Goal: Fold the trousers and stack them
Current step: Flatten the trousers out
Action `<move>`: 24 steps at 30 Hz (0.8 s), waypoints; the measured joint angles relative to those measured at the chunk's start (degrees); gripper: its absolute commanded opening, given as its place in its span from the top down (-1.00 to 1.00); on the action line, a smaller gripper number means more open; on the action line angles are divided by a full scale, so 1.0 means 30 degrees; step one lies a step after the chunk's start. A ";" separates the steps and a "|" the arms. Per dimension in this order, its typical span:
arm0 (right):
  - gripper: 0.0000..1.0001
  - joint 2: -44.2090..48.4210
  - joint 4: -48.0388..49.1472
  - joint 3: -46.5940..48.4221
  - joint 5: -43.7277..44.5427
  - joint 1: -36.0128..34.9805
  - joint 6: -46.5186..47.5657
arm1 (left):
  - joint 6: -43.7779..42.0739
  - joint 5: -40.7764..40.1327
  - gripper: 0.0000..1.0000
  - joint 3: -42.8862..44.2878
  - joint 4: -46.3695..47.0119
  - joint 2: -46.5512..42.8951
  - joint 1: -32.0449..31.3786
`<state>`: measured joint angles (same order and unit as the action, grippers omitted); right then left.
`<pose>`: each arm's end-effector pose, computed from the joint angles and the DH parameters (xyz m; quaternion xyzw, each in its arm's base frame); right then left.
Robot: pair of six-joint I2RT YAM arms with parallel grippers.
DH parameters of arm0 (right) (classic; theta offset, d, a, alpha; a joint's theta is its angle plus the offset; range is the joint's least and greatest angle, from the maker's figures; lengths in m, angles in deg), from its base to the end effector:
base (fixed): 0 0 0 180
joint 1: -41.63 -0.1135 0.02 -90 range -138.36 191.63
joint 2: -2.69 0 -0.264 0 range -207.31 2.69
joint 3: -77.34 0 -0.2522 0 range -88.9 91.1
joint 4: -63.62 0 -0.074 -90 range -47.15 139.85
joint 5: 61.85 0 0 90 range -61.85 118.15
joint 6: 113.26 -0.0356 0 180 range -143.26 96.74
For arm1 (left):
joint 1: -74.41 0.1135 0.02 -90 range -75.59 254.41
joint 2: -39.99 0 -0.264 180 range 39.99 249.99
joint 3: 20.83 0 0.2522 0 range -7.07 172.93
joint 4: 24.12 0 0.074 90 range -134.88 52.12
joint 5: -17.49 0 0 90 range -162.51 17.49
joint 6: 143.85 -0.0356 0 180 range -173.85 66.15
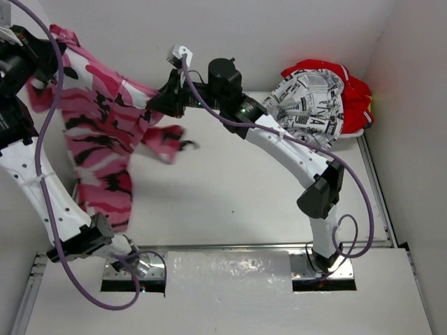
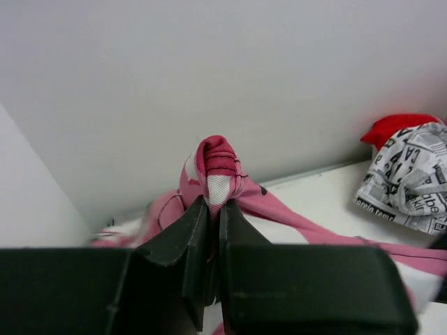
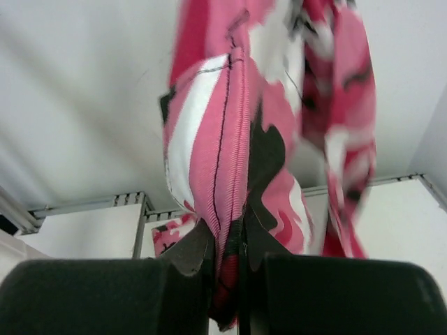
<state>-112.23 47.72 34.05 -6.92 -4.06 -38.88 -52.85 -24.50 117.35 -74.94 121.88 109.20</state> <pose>0.3123 0.3492 0.4571 -0.3817 0.5588 0.5346 0.5062 0.1959 0.1038 0.5940 0.0977 0.6772 -0.0653 0.7264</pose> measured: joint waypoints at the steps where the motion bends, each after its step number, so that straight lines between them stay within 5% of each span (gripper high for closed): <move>1: 1.00 0.0073 0.0605 -0.0488 -0.0131 0.0007 -0.0306 | 0.0146 0.0233 1.00 0.0080 0.0452 -0.0284 0.0007; 4: 1.00 0.1129 0.1690 -0.3104 -0.0160 0.0321 -0.0423 | 0.1202 0.1683 1.00 -0.0699 0.1348 -0.0874 -0.0138; 7: 0.79 0.3366 0.2047 -0.7104 -0.0372 0.0787 -0.0444 | 0.1464 0.2098 1.00 -0.2871 0.1647 -0.1297 -0.2098; 9: 0.50 0.5151 0.2062 -1.0375 -0.0488 0.1377 -0.0576 | 0.1362 0.2062 1.00 -0.4874 0.2186 -0.1545 -0.4473; 11: -0.01 0.6557 0.1523 -1.3486 -0.0590 0.2310 -0.1144 | 0.1217 0.1785 0.97 -0.7766 0.2900 -0.1362 -0.6768; 12: -0.33 0.7235 0.1479 -1.5351 -0.0590 0.3009 -0.1515 | 0.0889 0.1304 0.77 -0.9238 0.2936 -0.1158 -0.8000; 16: -0.55 0.8779 -0.0240 -2.1529 0.0750 0.6666 -0.2965 | -0.2302 -0.2142 0.21 -1.1927 0.1100 0.1727 -1.4258; 19: -0.97 0.9347 -0.3956 -2.2615 0.4320 0.8837 -0.2594 | -0.5187 -0.4539 0.05 -1.0848 -0.1508 0.5202 -1.9635; 21: -0.93 0.9952 -0.5850 -2.1974 0.6288 0.9005 -0.1894 | -0.6557 -0.4787 -0.03 -0.9479 -0.3402 0.7380 -2.2367; 22: -0.84 1.0193 -0.6506 -2.1289 0.6936 0.8888 -0.1625 | -0.6914 -0.4685 -0.30 -0.9216 -0.3985 0.7832 -2.2942; 23: -0.24 1.0353 -0.6907 -2.0334 0.7453 0.8772 -0.1355 | -0.7111 -0.4255 -0.59 -0.9209 -0.4452 0.7883 -2.3044; 24: 0.15 1.0389 -0.6870 -1.9846 0.7570 0.8684 -0.1100 | -0.7308 -0.4189 -0.59 -0.9107 -0.4765 0.7635 -2.2527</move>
<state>-81.06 27.11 -25.48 15.79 22.00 -42.18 -74.78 -37.07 90.03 -89.24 144.78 41.62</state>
